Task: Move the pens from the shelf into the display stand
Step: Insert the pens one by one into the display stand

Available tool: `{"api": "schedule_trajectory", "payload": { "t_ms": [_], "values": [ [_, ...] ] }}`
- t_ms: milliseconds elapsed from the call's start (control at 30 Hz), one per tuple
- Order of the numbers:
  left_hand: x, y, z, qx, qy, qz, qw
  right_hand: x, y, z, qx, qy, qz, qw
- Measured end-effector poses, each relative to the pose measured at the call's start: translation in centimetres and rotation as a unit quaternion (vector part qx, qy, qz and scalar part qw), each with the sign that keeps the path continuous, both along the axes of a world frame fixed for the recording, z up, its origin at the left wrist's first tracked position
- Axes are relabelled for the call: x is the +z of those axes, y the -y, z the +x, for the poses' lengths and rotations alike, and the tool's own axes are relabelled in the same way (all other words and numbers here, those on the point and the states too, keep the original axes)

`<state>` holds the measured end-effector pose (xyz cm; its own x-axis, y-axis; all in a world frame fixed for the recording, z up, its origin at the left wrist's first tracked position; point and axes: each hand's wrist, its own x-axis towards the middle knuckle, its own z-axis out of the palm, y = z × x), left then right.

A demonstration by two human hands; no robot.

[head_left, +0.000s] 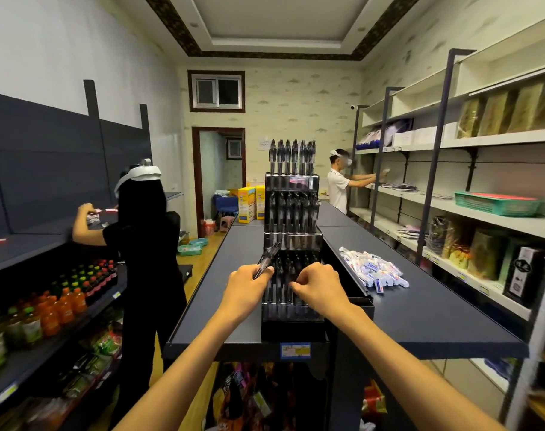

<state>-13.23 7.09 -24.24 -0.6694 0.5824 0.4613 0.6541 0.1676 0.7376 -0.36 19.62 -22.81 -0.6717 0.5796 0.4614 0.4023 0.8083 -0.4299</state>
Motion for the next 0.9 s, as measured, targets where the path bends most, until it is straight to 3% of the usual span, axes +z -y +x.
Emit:
{"api": "schedule_trajectory", "payload": {
  "t_ms": [133, 233, 300, 533, 767, 900],
  "values": [
    [0.1, -0.3, 0.2, -0.003, -0.002, -0.004, 1.000, 1.7, 0.4, 0.4, 0.004, -0.106, -0.047, 0.993],
    [0.3, -0.3, 0.5, -0.036, 0.006, -0.005, 0.999, 3.2, 1.1, 0.2, 0.125, -0.179, -0.231, 0.948],
    [0.4, -0.1, 0.8, -0.075, 0.023, -0.008, 0.997, 3.8, 1.5, 0.3, 0.191, -0.174, -0.315, 0.913],
    [0.7, 0.4, 1.1, -0.173, 0.078, 0.011, 0.982, 3.7, 1.3, 0.8, 0.254, -0.164, -0.384, 0.872],
    [0.5, 0.4, 0.2, -0.168, 0.063, -0.011, 0.984, 3.5, 0.5, 0.7, 0.202, -0.326, -0.442, 0.811],
    [0.2, 0.3, -0.4, -0.121, 0.027, -0.020, 0.992, 3.5, -0.4, 0.9, 0.172, -0.389, -0.421, 0.801]
  ]
}}
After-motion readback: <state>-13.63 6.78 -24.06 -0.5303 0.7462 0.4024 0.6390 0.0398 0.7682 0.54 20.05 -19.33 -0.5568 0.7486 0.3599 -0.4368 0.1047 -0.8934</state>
